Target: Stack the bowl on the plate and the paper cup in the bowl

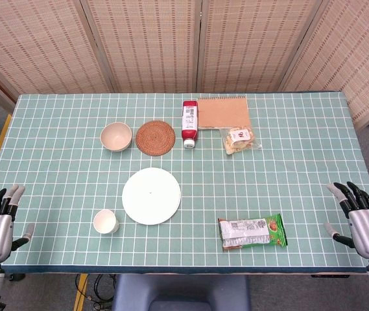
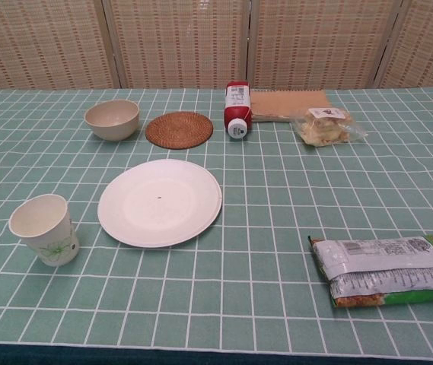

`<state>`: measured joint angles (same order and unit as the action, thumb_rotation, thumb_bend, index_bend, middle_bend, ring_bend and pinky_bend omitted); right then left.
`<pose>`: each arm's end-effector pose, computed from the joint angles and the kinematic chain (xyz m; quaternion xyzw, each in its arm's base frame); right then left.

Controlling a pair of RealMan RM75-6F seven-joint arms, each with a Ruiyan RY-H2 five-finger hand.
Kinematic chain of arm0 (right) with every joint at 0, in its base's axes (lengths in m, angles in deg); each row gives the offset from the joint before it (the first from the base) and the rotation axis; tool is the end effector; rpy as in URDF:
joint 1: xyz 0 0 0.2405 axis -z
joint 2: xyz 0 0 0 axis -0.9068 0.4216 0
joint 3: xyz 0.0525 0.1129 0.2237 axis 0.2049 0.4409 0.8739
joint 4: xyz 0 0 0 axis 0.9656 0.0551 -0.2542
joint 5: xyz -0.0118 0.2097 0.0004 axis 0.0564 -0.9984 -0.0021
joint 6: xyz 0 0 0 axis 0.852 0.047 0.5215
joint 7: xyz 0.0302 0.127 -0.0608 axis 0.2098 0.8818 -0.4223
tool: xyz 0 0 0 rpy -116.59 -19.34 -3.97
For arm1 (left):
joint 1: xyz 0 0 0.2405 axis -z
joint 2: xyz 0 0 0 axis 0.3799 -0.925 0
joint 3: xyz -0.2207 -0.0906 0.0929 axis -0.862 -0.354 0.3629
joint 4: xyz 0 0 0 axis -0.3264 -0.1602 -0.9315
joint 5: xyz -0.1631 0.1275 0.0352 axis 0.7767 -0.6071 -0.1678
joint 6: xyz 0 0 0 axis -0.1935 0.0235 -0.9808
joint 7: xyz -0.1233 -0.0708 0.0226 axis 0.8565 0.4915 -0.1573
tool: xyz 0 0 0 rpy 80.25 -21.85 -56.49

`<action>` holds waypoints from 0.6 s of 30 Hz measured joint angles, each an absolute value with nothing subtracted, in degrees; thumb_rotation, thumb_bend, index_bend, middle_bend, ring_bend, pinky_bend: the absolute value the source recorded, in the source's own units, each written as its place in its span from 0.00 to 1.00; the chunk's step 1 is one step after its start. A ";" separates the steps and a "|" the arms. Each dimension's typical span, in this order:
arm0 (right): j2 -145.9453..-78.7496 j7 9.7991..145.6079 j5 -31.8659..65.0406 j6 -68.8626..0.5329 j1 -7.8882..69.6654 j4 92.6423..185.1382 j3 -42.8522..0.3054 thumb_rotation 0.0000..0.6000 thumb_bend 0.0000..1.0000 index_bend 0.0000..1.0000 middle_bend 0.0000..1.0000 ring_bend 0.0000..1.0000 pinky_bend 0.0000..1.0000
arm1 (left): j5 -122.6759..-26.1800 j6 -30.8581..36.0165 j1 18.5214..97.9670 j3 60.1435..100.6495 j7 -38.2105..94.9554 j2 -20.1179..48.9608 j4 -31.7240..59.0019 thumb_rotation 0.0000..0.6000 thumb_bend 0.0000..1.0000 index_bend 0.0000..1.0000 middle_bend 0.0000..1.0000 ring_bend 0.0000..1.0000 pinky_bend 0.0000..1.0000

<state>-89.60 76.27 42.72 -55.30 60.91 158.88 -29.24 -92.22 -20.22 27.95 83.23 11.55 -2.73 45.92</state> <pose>-0.3050 -0.1748 0.1716 0.6141 -0.3741 0.3839 0.5793 -0.2727 0.1885 0.1474 -0.5661 -0.3838 -0.3703 0.6285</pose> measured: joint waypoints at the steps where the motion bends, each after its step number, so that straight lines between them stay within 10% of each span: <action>1: -89.61 76.27 42.72 -55.29 60.90 158.89 -29.25 1.00 0.25 0.12 0.12 0.04 0.12 | -92.21 -20.20 27.96 83.24 11.54 -2.72 45.92 1.00 0.33 0.07 0.00 0.00 0.04; 18: -89.17 75.89 43.18 -55.95 61.16 159.50 -29.30 1.00 0.25 0.12 0.12 0.04 0.12 | -92.57 -18.01 29.59 82.56 13.61 -3.42 44.93 1.00 0.33 0.08 0.00 0.00 0.04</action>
